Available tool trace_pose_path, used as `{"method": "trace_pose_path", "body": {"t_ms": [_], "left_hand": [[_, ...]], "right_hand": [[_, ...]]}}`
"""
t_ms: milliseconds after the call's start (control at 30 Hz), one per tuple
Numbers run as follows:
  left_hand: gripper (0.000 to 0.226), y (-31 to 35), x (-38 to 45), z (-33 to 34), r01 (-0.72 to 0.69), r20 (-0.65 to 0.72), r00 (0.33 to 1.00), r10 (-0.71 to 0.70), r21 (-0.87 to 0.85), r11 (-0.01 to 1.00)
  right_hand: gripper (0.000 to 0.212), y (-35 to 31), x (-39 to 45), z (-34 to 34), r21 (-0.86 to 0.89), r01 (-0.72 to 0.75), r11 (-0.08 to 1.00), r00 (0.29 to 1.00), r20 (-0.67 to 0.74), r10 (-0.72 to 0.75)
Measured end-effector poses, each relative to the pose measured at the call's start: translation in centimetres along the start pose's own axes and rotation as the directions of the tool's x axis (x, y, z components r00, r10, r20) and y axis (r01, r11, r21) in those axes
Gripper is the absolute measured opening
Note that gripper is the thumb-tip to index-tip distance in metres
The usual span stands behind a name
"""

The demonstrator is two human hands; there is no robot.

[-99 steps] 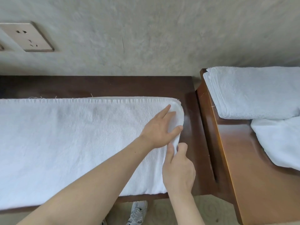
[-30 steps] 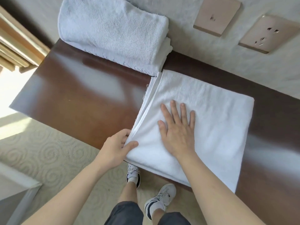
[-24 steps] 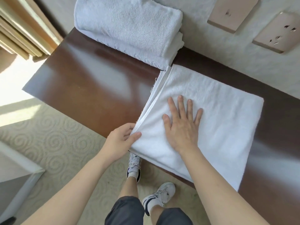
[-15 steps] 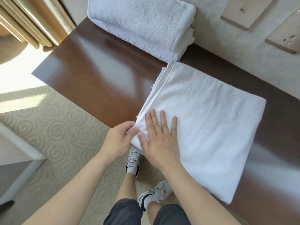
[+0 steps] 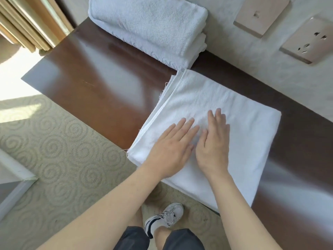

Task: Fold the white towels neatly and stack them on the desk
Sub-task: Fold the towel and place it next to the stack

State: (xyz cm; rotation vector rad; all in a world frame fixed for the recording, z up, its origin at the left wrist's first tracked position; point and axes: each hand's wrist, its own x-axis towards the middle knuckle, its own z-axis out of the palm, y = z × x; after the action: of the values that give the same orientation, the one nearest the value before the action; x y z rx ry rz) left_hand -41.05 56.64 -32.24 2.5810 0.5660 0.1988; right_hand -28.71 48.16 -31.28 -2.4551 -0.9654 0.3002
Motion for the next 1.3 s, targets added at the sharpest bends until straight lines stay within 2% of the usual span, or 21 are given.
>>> {"method": "trace_pose_path", "body": {"t_ms": [67,133,200,267,333,400,500,567,700,767,867,900,1000,1133,1300], "left_hand": [[0.059,-2.2,1.1,0.1,-0.056,0.097,0.995,0.039,0.182,0.982],[0.063,-4.7,1.8,-0.5,-0.009,0.087,0.996,-0.017,0.288,0.958],[0.066,-5.9,2.5,-1.4,0.122,0.021,0.990,-0.136,0.333,0.935],[0.066,-4.5,4.6,-1.2,0.122,-0.026,0.992,-0.121,0.350,0.929],[0.061,-1.4,7.5,-0.5,-0.009,-0.012,1.000,0.013,0.300,0.954],[0.058,1.0,11.0,0.3,-0.183,0.098,0.982,0.163,0.251,0.950],[0.061,0.8,14.5,1.1,-0.281,0.282,0.939,0.196,0.302,0.911],[0.064,-1.4,15.7,0.8,-0.223,0.278,0.951,0.134,0.320,0.921],[0.064,-3.9,17.1,-0.6,-0.013,0.134,0.990,-0.035,0.339,0.941],[0.064,-2.6,16.2,-0.2,-0.082,0.145,0.989,0.038,0.315,0.945],[0.063,-1.2,13.1,0.6,-0.334,0.287,0.922,0.260,0.247,0.910],[0.064,-1.5,12.5,0.7,-0.342,0.309,0.914,0.262,0.243,0.908],[0.064,-2.4,12.6,0.5,-0.244,0.290,0.943,0.166,0.258,0.935],[0.064,-2.0,13.0,0.6,-0.260,0.302,0.937,0.177,0.263,0.929],[0.066,-2.8,10.0,-0.1,-0.210,0.312,0.942,0.126,0.256,0.944]], "right_hand": [[0.057,2.8,-0.1,-1.2,-0.270,-0.061,0.961,0.997,-0.052,0.049],[0.065,4.4,-1.1,-1.3,-0.367,-0.097,0.925,0.993,0.024,0.114],[0.069,4.9,-2.2,-0.7,-0.371,-0.074,0.926,0.994,0.046,0.098],[0.069,4.9,-2.2,-0.3,-0.372,-0.086,0.924,0.996,0.002,0.093],[0.068,4.9,-2.2,-0.3,-0.374,-0.108,0.921,0.994,-0.027,0.106],[0.067,5.1,-2.2,-0.4,-0.390,-0.108,0.914,0.994,-0.040,0.100],[0.067,5.2,-2.3,-0.3,-0.398,-0.101,0.912,0.995,-0.016,0.103],[0.069,5.2,-2.0,-0.3,-0.387,-0.124,0.914,0.992,-0.021,0.125],[0.070,5.1,-1.9,-0.4,-0.380,-0.139,0.914,0.990,-0.024,0.141],[0.070,5.1,-1.7,-0.5,-0.377,-0.145,0.915,0.989,-0.025,0.146],[0.071,5.1,-1.6,-0.6,-0.381,-0.154,0.912,0.987,-0.021,0.158],[0.071,5.2,-1.6,-0.6,-0.384,-0.152,0.911,0.987,-0.016,0.158],[0.070,5.1,-1.5,-0.7,-0.376,-0.152,0.914,0.987,-0.007,0.161],[0.070,5.1,-1.5,-0.8,-0.380,-0.160,0.911,0.984,0.010,0.176],[0.069,5.2,-1.7,-0.6,-0.361,-0.164,0.918,0.985,-0.008,0.173]]}}
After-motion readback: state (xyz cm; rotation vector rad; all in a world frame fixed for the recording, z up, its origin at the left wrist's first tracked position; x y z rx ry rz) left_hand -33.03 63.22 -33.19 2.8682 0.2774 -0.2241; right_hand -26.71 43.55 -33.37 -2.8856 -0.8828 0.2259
